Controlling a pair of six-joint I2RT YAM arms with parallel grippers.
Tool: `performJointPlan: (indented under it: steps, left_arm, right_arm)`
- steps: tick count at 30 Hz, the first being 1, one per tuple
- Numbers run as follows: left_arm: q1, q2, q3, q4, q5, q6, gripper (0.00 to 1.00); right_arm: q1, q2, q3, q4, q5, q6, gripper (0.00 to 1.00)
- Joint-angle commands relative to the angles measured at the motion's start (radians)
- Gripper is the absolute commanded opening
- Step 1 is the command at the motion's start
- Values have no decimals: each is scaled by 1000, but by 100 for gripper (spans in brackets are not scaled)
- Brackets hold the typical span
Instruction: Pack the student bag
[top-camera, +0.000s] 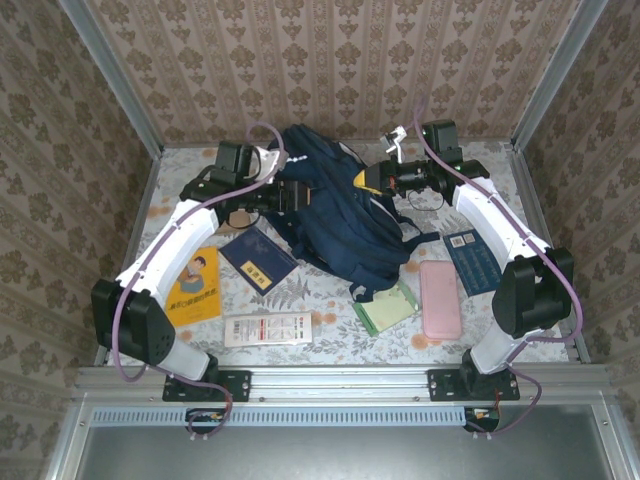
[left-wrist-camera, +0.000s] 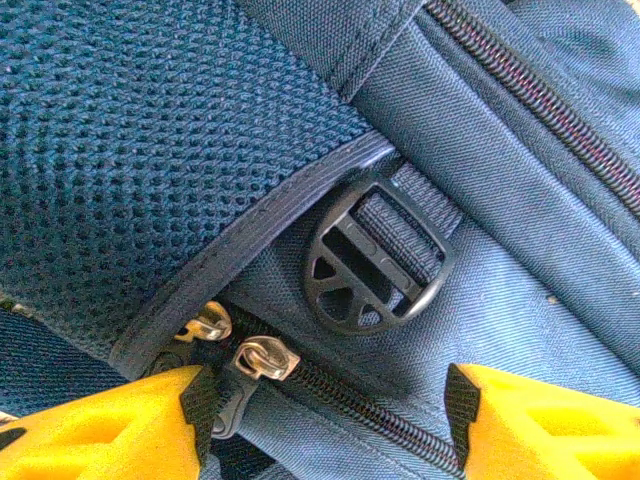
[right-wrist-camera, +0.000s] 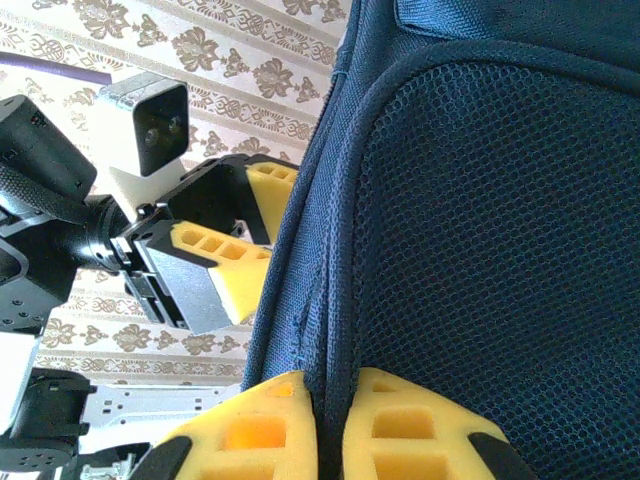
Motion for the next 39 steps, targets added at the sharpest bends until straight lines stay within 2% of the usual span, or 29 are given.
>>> performJointPlan:
  steps: [1, 6, 13, 16, 18, 21, 24, 28, 30, 32, 35, 39]
  left_arm:
    - [-10, 8, 25, -22, -26, 56, 64]
    - [-12, 11, 20, -29, -56, 98, 63]
    - [-27, 25, 6, -5, -44, 140, 62]
    - [-30, 21, -8, 14, -16, 148, 56]
    - [-32, 15, -26, 37, 5, 143, 47]
    - [-31, 5, -46, 45, -7, 144, 33]
    - [-27, -1, -60, 41, -35, 145, 28]
    - [-20, -2, -64, 33, -77, 149, 29]
    - [-14, 2, -63, 28, -101, 148, 40]
    - [-13, 6, -62, 24, -119, 148, 44]
    - [-10, 6, -67, 19, -138, 151, 42]
    - [-9, 8, -80, 36, -139, 151, 35]
  right_arm:
    - [4, -9, 75, 83, -89, -19, 0]
    - [4, -3, 79, 95, -94, -9, 0]
    - [3, 6, 88, 104, -102, 0, 0]
    - [3, 10, 93, 105, -105, 1, 0]
    - [2, 13, 95, 105, -105, 3, 0]
    - [3, 12, 93, 107, -104, 5, 0]
    - [1, 12, 94, 111, -106, 7, 0]
    - [1, 11, 95, 114, -108, 11, 0]
    - [3, 8, 95, 117, -110, 13, 0]
    - [3, 6, 94, 117, -109, 16, 0]
    - [1, 3, 96, 121, -109, 19, 0]
    - [3, 0, 94, 128, -114, 24, 0]
